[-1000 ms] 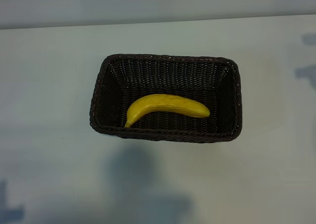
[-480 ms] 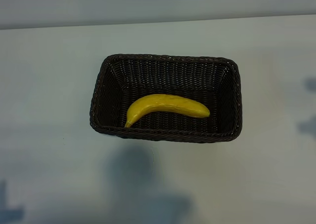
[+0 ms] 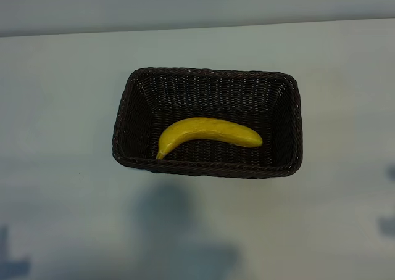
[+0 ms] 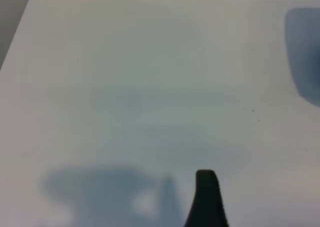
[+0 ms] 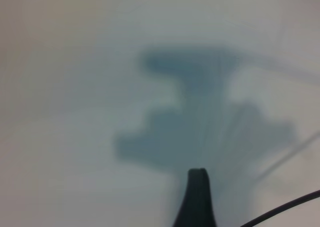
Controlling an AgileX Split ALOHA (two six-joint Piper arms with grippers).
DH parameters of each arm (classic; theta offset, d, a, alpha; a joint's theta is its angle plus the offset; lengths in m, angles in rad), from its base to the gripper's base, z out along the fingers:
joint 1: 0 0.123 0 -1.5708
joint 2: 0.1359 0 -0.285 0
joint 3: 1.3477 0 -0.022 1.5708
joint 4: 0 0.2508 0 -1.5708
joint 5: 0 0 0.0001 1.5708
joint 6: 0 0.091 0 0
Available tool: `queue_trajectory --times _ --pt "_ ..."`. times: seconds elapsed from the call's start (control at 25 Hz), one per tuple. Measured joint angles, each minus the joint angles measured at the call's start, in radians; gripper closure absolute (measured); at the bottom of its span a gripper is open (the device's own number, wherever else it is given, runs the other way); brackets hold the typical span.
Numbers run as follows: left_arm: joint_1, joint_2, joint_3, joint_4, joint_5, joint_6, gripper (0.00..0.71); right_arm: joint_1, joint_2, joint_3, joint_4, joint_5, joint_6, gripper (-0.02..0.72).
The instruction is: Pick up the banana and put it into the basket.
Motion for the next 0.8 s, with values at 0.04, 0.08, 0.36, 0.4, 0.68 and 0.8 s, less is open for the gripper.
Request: queue_trajectory --times 0.04,0.08,0.36,0.4,0.68,0.8 --pt "0.0 0.0 0.0 0.0 0.0 0.0 0.137 0.0 -0.028 0.018 -0.004 0.002 0.002 0.098" --pt "0.0 0.0 0.0 0.0 0.0 0.0 0.137 0.0 -0.053 0.023 -0.006 -0.001 0.002 0.098" --pt "0.0 0.0 0.0 0.0 0.0 0.0 0.137 0.003 -0.24 0.025 -0.014 -0.011 0.007 0.098" --pt "0.0 0.0 0.0 0.0 0.0 0.0 0.137 0.004 -0.264 0.025 -0.014 -0.011 0.008 0.098" --pt "0.0 0.0 0.0 0.0 0.0 0.0 0.137 0.038 -0.341 0.026 -0.019 -0.013 0.009 0.098" --pt "0.0 0.0 0.0 0.0 0.0 0.0 0.137 0.098 -0.341 0.026 -0.019 -0.013 0.011 0.098"
